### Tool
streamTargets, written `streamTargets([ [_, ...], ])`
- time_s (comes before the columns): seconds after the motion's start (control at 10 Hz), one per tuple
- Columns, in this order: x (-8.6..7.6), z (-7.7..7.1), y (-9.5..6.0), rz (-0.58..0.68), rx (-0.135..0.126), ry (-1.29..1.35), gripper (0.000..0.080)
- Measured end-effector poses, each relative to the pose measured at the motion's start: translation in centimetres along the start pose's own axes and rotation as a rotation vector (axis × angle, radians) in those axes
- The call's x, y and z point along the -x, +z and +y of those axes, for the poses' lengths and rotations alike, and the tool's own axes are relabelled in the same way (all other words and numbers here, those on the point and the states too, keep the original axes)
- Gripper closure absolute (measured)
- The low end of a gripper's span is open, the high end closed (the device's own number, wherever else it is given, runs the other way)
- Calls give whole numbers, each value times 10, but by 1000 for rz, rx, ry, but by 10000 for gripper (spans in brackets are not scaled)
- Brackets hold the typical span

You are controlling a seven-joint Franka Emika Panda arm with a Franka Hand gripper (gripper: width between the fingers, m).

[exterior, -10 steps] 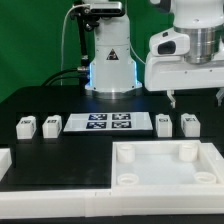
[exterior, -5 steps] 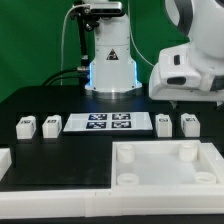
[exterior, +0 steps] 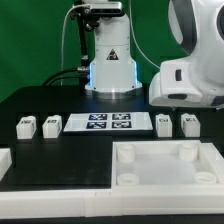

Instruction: Assemble one leg

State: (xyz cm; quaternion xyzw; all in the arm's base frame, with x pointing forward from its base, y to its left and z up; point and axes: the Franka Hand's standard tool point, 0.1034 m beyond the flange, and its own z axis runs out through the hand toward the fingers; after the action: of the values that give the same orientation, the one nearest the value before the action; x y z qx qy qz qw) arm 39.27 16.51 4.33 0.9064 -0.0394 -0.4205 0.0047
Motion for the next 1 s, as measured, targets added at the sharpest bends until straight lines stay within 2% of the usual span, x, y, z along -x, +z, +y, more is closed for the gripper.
streamTargets([
  [0.1,-1,-2,11,-5,6,-1,150],
  [0.4,-11,-3,29,6,0,1,150],
  [0.6,-14,-6,37,-4,4,-1,150],
  [0.8,-14,-7,37,-5,6,-4,150],
  [0.9,-14,-7,37,-5,6,-4,279],
  [1.0,-14,-7,37,-5,6,-4,279],
])
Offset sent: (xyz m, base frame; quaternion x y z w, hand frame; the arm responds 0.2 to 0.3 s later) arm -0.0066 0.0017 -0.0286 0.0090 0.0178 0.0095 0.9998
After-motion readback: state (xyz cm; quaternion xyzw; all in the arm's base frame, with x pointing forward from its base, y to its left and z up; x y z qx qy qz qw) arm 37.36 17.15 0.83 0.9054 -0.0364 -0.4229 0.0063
